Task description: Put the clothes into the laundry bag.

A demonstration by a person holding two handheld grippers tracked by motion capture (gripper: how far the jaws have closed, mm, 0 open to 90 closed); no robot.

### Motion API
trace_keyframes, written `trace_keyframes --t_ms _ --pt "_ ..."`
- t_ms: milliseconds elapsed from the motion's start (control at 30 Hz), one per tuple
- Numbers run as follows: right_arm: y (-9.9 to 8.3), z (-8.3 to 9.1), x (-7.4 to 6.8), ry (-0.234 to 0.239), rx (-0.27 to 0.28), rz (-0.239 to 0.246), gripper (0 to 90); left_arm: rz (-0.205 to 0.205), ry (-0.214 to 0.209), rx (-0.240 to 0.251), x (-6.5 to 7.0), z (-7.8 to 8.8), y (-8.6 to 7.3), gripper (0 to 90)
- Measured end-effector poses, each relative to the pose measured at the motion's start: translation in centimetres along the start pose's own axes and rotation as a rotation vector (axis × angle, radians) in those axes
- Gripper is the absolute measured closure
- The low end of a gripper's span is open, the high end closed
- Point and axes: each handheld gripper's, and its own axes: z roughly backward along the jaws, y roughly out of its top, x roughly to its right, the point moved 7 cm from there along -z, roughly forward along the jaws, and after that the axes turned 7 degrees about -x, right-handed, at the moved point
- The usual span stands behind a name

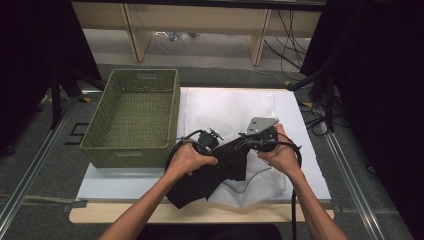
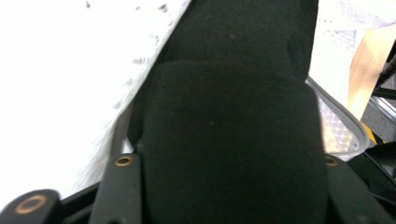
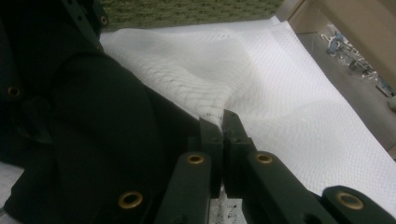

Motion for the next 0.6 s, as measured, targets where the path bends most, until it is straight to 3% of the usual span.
trace_keyframes --t_ms 67,100,133,200,233,267,300,367,467,500,533,600 --pt "-0.2 -0.1 0.0 0.002 -0.006 0.001 90.0 -0.030 0.027 0.010 0.2 0.2 -0.1 45.0" --pt "-0.3 -0.2 0.0 0.003 -0.005 -0.001 90.0 -0.033 0.039 0.012 0.4 0.4 -0.3 36.0" --pt "-0.3 -0.1 0.0 0.003 -0.006 -0.003 90.0 -0.046 0.055 0.022 0.5 0.7 -0.4 32.9" --pt "-0.4 -0.1 0.0 0.004 -0.009 0.000 90.0 -0.101 0.114 0.090 0.9 2.3 -1.3 28.7" --pt "-0.4 -0.1 0.0 0.004 -0.009 0.000 90.0 -0.101 0.114 0.090 0.9 2.3 -1.3 26.9" --pt "-0.4 -0.1 0.0 0.004 -0.010 0.000 90.0 -0.111 0.136 0.128 1.2 2.8 -1.5 26.9" --pt "-0.4 -0.2 0.0 0.007 -0.009 0.002 90.0 -0.135 0.134 0.105 1.4 3.5 -2.2 24.2" --pt "-0.4 -0.2 -0.1 0.008 -0.012 0.000 90.0 -0.139 0.111 0.132 2.1 4.0 -2.8 22.6" --pt "-0.3 -0.2 -0.1 0.007 -0.011 0.009 90.0 -0.153 0.148 0.154 2.2 4.6 -4.1 19.2" --pt "-0.3 -0.2 -0.1 0.005 -0.011 0.008 90.0 -0.139 0.143 0.152 2.2 4.5 -4.6 16.8" --pt "-0.3 -0.3 -0.1 0.005 -0.013 0.007 90.0 -0.159 0.144 0.135 2.1 4.3 -5.1 17.8" --pt "-0.4 -0.3 -0.1 0.004 -0.015 0.010 90.0 -0.154 0.157 0.115 1.7 3.5 -5.8 16.8"
